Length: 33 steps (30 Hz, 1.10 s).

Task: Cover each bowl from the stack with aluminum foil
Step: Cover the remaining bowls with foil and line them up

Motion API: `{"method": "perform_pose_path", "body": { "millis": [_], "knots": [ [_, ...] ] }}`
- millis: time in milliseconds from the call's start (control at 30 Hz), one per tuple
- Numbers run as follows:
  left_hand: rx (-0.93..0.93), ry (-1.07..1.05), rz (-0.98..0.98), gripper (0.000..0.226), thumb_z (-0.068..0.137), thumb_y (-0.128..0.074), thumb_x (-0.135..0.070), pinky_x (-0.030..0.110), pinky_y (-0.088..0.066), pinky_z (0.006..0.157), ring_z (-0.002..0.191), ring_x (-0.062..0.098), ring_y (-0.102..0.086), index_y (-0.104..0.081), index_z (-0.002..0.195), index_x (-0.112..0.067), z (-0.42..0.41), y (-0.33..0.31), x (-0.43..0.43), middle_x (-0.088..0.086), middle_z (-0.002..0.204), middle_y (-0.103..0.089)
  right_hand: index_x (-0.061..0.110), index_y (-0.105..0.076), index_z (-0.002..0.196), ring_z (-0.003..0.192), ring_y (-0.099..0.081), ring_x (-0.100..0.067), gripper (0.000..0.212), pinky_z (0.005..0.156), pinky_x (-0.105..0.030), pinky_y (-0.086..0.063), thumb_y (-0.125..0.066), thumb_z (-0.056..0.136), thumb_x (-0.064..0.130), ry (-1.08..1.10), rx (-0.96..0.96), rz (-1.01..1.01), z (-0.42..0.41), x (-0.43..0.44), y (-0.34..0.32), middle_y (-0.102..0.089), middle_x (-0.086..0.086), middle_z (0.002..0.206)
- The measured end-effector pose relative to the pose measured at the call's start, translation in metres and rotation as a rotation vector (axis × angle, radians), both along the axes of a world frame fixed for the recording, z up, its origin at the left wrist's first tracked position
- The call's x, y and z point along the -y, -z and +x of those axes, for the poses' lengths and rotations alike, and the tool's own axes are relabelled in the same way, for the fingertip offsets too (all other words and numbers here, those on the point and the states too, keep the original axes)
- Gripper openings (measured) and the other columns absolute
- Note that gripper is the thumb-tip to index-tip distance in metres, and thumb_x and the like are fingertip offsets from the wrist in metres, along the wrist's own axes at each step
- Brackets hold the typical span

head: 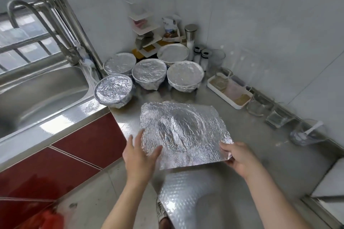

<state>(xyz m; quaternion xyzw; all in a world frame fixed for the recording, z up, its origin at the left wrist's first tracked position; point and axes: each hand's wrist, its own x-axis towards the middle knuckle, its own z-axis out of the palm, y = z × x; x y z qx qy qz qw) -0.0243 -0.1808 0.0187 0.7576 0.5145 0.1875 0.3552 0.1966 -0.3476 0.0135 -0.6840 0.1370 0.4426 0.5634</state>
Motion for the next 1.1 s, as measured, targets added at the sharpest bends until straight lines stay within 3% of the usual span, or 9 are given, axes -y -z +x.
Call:
{"method": "perform_pose_path", "body": {
  "millis": [133, 267, 433, 633, 767, 900, 933, 967, 1100],
  "knots": [
    [0.315, -0.152, -0.587, 0.076, 0.079, -0.081, -0.026, 0.040, -0.055, 0.073, 0.098, 0.022, -0.066, -0.034, 0.135, -0.049, -0.010, 0.004, -0.006, 0.014, 0.130, -0.049, 0.008, -0.057, 0.087, 0.043, -0.058, -0.011, 0.013, 0.040, -0.020, -0.048, -0.068, 0.084, 0.002, 0.034, -0.019, 0.008, 0.003, 0.002, 0.004, -0.062, -0.005, 0.064],
    [0.499, -0.141, -0.564, 0.055, 0.087, -0.072, -0.009, 0.035, -0.050, 0.063, 0.081, 0.017, -0.063, -0.051, 0.115, -0.052, -0.014, 0.011, -0.003, 0.012, 0.110, -0.056, 0.011, -0.056, 0.080, 0.058, -0.057, -0.016, 0.015, 0.046, -0.020, -0.047, -0.067, 0.085, 0.001, 0.052, -0.027, 0.020, 0.002, 0.005, 0.005, -0.061, -0.004, 0.065],
    [0.493, -0.056, -0.628, 0.032, 0.081, -0.077, -0.009, 0.033, -0.050, 0.078, 0.124, 0.027, -0.055, -0.073, 0.099, -0.035, -0.020, 0.018, -0.005, -0.004, 0.127, -0.061, 0.012, -0.055, 0.077, 0.052, -0.059, -0.013, 0.020, 0.048, -0.021, -0.046, -0.070, 0.082, -0.001, 0.067, -0.043, 0.036, 0.000, 0.008, 0.008, -0.063, -0.002, 0.058],
    [0.390, -0.050, -0.647, 0.031, 0.081, -0.073, 0.004, 0.017, -0.041, 0.051, 0.064, 0.008, -0.055, -0.079, 0.096, -0.023, -0.027, 0.019, -0.007, 0.005, 0.087, -0.062, 0.010, -0.062, 0.086, 0.062, -0.057, -0.013, 0.016, 0.059, -0.024, -0.041, -0.071, 0.080, -0.001, 0.050, -0.075, 0.066, -0.001, 0.010, 0.013, -0.067, 0.002, 0.059],
    [0.373, -0.054, -0.578, 0.030, 0.084, -0.070, 0.006, 0.021, -0.038, 0.049, 0.050, 0.011, -0.039, -0.075, 0.106, -0.014, -0.029, 0.018, -0.008, 0.000, 0.057, -0.052, 0.009, -0.065, 0.092, 0.046, -0.058, -0.007, 0.010, 0.045, -0.016, -0.042, -0.064, 0.087, 0.001, 0.057, -0.121, 0.097, -0.002, 0.015, 0.019, -0.064, 0.005, 0.054],
    [0.351, -0.004, -0.496, 0.029, 0.084, -0.071, 0.006, 0.011, -0.044, 0.052, 0.047, 0.000, -0.047, -0.075, 0.105, -0.014, -0.027, 0.010, -0.009, -0.003, 0.076, -0.049, 0.011, -0.065, 0.082, 0.048, -0.050, -0.009, 0.008, 0.036, -0.012, -0.033, -0.068, 0.085, 0.004, 0.046, -0.069, 0.046, 0.000, 0.022, 0.024, -0.062, 0.004, 0.054],
    [0.332, 0.001, -0.474, 0.029, 0.084, -0.071, 0.006, 0.010, -0.044, 0.054, 0.048, -0.001, -0.052, -0.074, 0.107, -0.012, -0.026, 0.009, -0.009, 0.008, 0.111, -0.035, 0.011, -0.066, 0.082, 0.048, -0.047, -0.008, 0.008, 0.034, -0.012, -0.029, -0.071, 0.083, 0.005, 0.029, -0.036, 0.015, 0.001, 0.023, 0.023, -0.063, 0.003, 0.057],
    [0.316, -0.001, -0.465, 0.030, 0.084, -0.071, 0.006, 0.010, -0.044, 0.055, 0.051, -0.002, -0.058, -0.074, 0.108, -0.010, -0.025, 0.008, -0.009, 0.028, 0.108, -0.063, 0.011, -0.066, 0.083, 0.046, -0.043, -0.007, 0.009, 0.033, -0.011, -0.023, -0.073, 0.081, 0.006, 0.010, 0.002, -0.014, 0.003, 0.025, 0.022, -0.064, 0.002, 0.060],
    [0.306, 0.000, -0.473, 0.032, 0.083, -0.071, 0.005, 0.026, -0.054, 0.057, 0.059, 0.002, -0.067, -0.073, 0.111, -0.009, -0.024, 0.005, -0.008, 0.030, 0.106, -0.064, 0.007, -0.065, 0.082, 0.042, -0.034, -0.009, 0.015, 0.034, -0.013, -0.013, -0.079, 0.076, 0.010, -0.066, 0.164, -0.071, 0.006, 0.028, 0.020, -0.066, -0.004, 0.065]
  ]
}}
